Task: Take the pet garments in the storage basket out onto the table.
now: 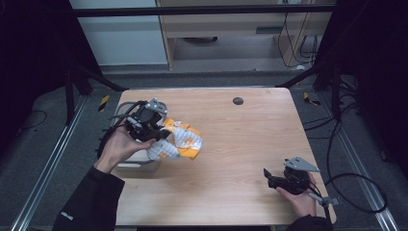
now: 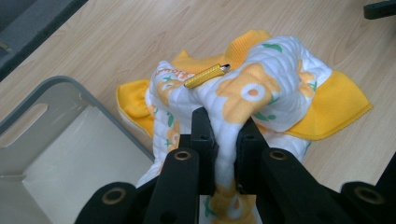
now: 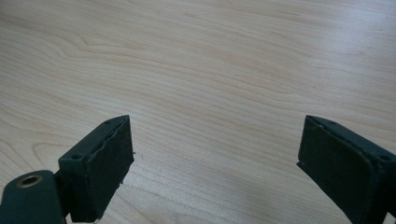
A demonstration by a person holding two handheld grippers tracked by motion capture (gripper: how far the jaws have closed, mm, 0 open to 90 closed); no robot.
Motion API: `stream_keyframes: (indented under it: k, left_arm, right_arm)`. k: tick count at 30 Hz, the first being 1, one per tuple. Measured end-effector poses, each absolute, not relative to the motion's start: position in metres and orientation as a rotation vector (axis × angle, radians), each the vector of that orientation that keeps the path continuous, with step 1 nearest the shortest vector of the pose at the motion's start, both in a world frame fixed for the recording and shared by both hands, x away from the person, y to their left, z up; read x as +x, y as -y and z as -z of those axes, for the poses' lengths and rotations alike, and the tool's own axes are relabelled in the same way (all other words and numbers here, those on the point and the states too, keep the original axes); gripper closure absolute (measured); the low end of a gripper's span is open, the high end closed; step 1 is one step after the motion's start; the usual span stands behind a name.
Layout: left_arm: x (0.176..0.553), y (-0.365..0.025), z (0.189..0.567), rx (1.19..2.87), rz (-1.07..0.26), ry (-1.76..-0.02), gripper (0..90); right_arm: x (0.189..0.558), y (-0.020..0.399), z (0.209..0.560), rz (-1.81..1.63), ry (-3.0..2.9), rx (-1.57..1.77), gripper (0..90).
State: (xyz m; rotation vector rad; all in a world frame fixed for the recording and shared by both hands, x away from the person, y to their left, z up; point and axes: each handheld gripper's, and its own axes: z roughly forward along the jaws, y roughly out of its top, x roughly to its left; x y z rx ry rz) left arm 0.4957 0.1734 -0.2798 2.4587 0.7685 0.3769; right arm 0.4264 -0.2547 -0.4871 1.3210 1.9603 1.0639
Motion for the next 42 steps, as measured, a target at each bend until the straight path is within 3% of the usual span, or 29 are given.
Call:
stream_keyframes:
  k: [42]
  left_arm:
    - [0.501, -0.097, 0.328, 2.557, -0.274, -0.602, 81.7]
  right_arm:
    - [0.426, 0.257, 0.486, -1.063, -1.920, 1.313, 10.1]
